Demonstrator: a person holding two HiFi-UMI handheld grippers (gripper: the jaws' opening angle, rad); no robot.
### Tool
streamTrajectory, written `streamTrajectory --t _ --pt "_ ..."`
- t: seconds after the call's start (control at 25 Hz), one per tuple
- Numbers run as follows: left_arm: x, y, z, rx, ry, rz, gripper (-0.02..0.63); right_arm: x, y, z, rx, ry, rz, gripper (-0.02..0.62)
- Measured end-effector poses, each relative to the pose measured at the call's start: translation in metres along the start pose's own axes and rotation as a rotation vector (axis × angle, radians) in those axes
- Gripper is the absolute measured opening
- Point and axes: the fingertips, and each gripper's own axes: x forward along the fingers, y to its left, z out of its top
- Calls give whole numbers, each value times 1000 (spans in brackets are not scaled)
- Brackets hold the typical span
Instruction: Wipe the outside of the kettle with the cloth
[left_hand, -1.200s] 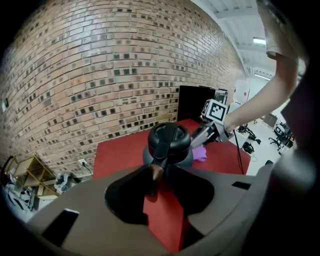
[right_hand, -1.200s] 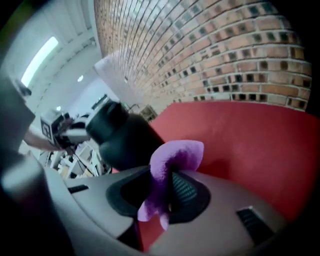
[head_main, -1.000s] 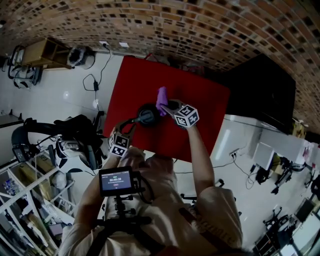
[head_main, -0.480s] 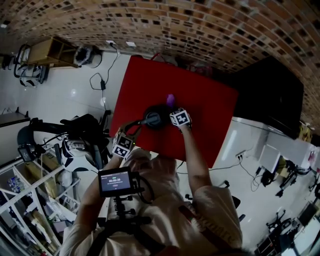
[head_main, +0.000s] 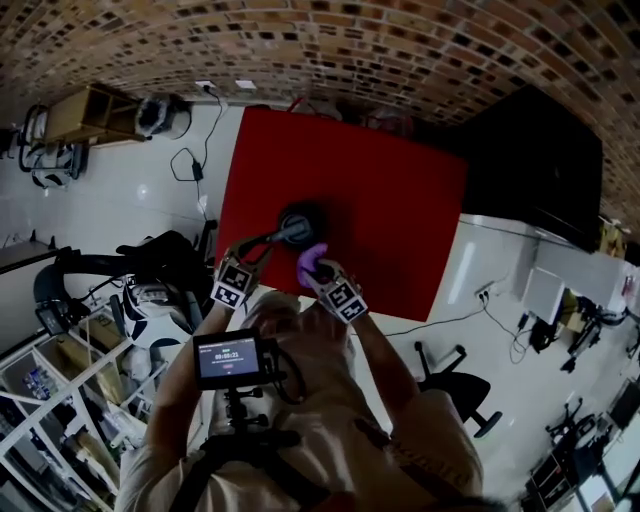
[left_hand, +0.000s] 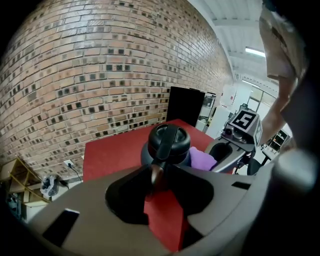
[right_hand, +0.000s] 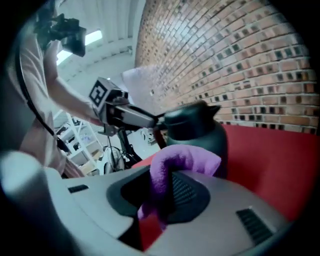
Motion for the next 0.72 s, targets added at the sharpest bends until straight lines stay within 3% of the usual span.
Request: streamTrajectory --t 0.08,0.2,0.44,0.6,0.72 --pt "1 -2 2 6 0 -9 120 14 26 10 -76 -5 61 100" --pt "1 2 -7 11 19 -4 120 46 37 23 -117 20 45 101" --pt "1 0 -1 29 21 -1 117 101 12 -16 78 74 -33 100" --pt "3 -3 2 30 10 0 117 112 -27 -79 329 162 -128 98" --pt "4 -3 6 26 2 1 117 105 -54 -115 354 254 -191 100"
